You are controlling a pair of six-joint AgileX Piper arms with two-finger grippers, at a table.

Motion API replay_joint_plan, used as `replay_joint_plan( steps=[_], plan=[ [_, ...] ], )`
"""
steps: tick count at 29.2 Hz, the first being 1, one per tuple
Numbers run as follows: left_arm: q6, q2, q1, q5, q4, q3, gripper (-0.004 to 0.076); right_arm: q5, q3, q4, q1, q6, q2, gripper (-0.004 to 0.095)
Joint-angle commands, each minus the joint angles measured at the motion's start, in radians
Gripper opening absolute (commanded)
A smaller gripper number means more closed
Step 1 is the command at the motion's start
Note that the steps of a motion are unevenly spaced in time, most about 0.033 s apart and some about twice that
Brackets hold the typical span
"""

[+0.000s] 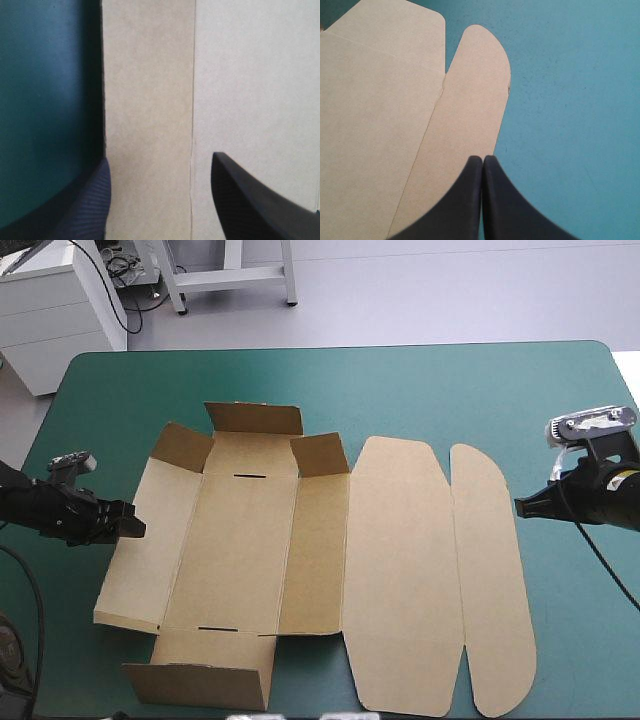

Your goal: Fold the box

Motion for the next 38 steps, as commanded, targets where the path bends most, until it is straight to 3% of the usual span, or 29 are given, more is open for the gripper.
replay_joint_plan(
  steps=[1, 11, 25, 38],
  plan=[
    [-0.007, -0.033, 0.000, 0.080, -0.058, -0.018, 0.0421, -0.035, -0.024, 0.016, -0.006, -0.009, -0.012, -0.0020],
    [-0.033, -0.033, 0.000, 0.080, 0.046, 0.013, 0.0421, -0.029, -0.024, 0.016, -0.006, -0.009, -0.012, -0.0020],
    [0.023, -0.031, 0.000, 0.044, 0.023, 0.069, 0.0421, -0.029, -0.024, 0.016, -0.006, -0.009, -0.012, -0.0020],
    [0.031, -0.031, -0.033, 0.080, -0.008, 0.148, 0.0421, -0.029, -0.024, 0.016, -0.006, -0.009, -0.012, -0.0020]
  ],
)
